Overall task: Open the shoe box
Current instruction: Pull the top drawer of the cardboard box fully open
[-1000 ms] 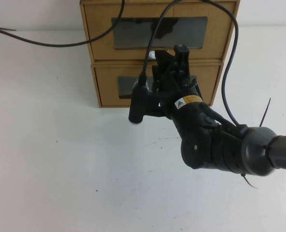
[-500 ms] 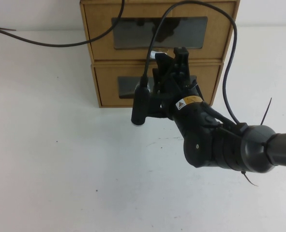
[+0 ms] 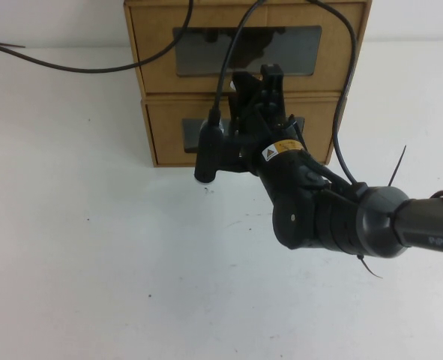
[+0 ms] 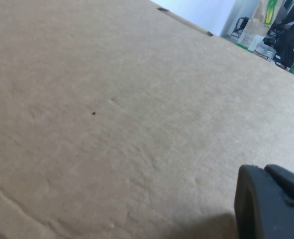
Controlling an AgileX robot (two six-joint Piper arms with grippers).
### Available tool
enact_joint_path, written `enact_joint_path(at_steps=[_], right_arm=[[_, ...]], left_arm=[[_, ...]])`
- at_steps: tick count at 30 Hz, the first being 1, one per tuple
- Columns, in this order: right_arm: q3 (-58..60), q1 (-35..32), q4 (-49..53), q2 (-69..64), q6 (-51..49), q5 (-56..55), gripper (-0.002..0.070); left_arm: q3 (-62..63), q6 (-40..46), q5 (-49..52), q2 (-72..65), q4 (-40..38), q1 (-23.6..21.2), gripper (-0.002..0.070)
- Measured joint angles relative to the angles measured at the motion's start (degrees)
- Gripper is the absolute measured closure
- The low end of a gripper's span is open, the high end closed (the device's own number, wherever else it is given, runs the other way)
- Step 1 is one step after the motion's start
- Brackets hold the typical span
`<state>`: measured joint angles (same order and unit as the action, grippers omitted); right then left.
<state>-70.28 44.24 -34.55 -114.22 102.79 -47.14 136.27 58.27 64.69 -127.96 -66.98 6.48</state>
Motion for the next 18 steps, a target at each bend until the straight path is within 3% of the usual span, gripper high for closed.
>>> enact_joint_path(at_steps=[18], right_arm=[[0.0, -1.6, -1.4, -0.3, 0.0, 1.1, 0.0412]], left_arm=[[0.0, 0.5, 0.0, 0.0, 0.0, 0.0, 0.0679]])
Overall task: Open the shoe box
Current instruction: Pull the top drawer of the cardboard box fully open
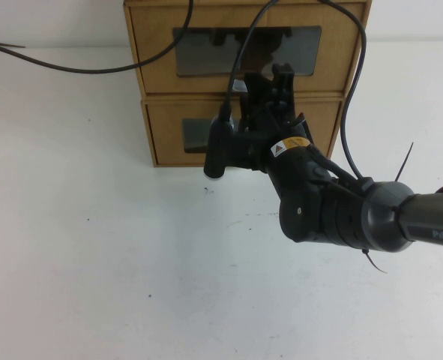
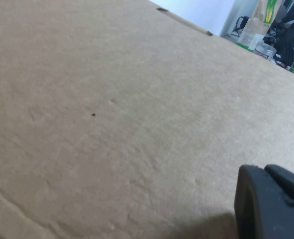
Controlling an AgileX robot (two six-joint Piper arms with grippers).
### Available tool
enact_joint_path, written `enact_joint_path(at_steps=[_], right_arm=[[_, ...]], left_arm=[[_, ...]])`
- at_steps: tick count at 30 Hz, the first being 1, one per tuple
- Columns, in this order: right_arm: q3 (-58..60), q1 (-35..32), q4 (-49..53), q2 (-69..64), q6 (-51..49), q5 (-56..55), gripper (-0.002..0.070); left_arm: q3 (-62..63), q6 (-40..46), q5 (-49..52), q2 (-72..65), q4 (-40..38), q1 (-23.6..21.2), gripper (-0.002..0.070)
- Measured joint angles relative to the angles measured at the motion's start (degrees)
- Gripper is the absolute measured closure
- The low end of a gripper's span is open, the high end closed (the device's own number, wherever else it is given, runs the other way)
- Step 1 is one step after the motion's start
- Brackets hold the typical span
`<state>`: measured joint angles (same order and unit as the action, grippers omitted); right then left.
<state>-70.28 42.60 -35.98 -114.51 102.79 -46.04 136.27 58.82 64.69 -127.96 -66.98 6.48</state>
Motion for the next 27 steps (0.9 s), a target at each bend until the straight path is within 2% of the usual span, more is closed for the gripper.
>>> enact_joint_path(at_steps=[15, 23, 27], right_arm=[[0.0, 0.0, 1.5, 0.0, 0.0, 1.8, 0.0413], [0.0, 0.0, 2.3, 0.0, 0.0, 1.9, 0.0498], [0.0, 0.0, 2.5, 0.0, 0.0, 2.0, 0.0517]], left_arm=[[0.0, 0.0, 0.0, 0.0, 0.0, 0.0, 0.0679], [0.0, 0.0, 0.0, 0.0, 0.0, 0.0, 0.0679], [0.0, 0.0, 0.0, 0.0, 0.0, 0.0, 0.0679]])
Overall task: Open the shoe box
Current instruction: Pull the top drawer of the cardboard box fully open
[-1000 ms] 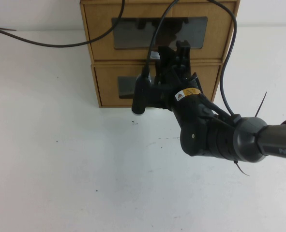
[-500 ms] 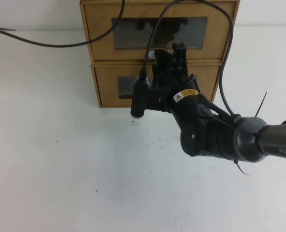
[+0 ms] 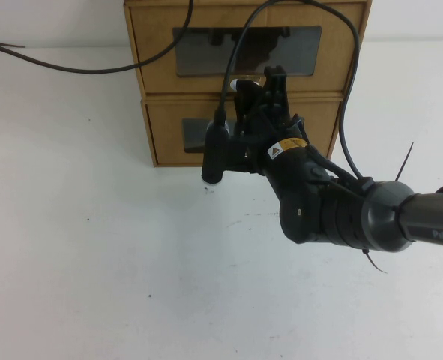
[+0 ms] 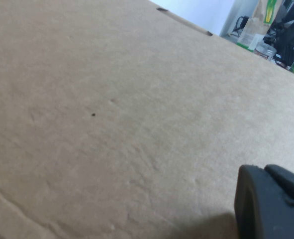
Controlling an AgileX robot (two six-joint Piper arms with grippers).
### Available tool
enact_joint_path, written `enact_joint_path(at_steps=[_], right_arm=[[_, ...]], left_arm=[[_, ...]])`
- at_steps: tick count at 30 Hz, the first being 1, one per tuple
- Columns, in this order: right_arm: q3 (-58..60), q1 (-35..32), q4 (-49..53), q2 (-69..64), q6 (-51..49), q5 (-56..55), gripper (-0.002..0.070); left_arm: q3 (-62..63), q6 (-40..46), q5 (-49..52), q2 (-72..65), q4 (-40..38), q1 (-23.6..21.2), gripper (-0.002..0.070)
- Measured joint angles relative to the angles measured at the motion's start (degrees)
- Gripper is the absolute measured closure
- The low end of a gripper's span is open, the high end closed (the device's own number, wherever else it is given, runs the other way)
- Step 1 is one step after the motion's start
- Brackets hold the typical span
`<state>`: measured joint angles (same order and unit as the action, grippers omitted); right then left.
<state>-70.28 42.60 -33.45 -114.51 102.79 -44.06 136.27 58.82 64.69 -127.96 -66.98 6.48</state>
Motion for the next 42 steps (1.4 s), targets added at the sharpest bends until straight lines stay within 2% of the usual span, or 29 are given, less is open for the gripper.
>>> enact_joint_path(at_steps=[11, 21, 39, 42], right_arm=[[0.0, 0.0, 0.2, 0.0, 0.0, 0.2, 0.0518], [0.0, 0.0, 0.2, 0.0, 0.0, 0.4, 0.0434], [-2.4, 0.0, -2.3, -1.7, 0.0, -1.9, 0.0431], [-2.4, 0.0, -2.4, -1.7, 0.0, -2.0, 0.045]], left_arm=[[0.0, 0.0, 0.0, 0.0, 0.0, 0.0, 0.0679], [0.0, 0.0, 0.0, 0.0, 0.0, 0.0, 0.0679], [0.0, 0.1, 0.0, 0.0, 0.0, 0.0, 0.0679], [0.0, 0.1, 0.0, 0.0, 0.0, 0.0, 0.0679]])
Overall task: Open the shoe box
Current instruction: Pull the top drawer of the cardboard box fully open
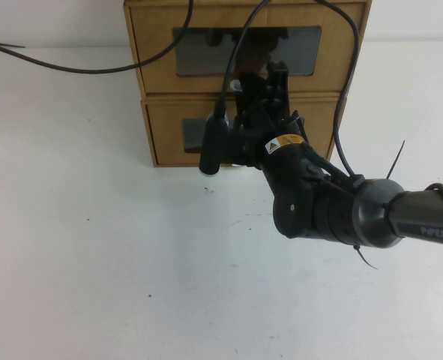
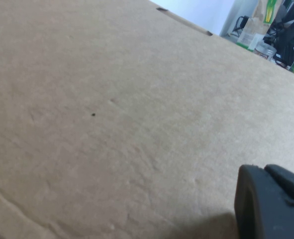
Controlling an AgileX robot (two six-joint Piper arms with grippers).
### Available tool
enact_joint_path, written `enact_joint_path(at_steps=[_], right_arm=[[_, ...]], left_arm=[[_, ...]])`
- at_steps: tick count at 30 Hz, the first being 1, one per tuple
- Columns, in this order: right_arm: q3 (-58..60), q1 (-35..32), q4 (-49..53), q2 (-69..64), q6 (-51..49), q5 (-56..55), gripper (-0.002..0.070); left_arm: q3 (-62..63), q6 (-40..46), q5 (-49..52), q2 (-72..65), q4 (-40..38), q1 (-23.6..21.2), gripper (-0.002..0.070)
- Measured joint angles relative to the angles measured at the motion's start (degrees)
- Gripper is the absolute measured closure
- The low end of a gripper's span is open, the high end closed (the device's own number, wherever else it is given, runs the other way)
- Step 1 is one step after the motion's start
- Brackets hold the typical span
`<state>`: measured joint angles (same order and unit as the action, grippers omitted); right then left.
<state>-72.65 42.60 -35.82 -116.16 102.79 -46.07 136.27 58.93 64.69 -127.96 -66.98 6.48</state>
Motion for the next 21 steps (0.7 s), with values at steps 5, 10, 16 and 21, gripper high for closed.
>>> enact_joint_path(at_steps=[5, 10, 16, 21], right_arm=[[0.0, 0.0, -0.1, -0.1, 0.1, 0.1, 0.0548], [0.0, 0.0, -0.1, -0.1, 0.5, 0.2, 0.0548], [0.0, 0.0, -0.5, -0.1, 2.0, 0.2, 0.0548], [-0.1, 0.2, -3.1, 0.0, 4.5, 0.7, 0.0549]], left_arm=[[0.0, 0.0, 0.0, 0.0, 0.0, 0.0, 0.0679], [0.0, 0.1, 0.0, 0.0, 0.0, 0.0, 0.0679], [0.0, 0.1, 0.0, 0.0, 0.0, 0.0, 0.0679], [0.0, 0.1, 0.1, 0.0, 0.0, 0.0, 0.0679]])
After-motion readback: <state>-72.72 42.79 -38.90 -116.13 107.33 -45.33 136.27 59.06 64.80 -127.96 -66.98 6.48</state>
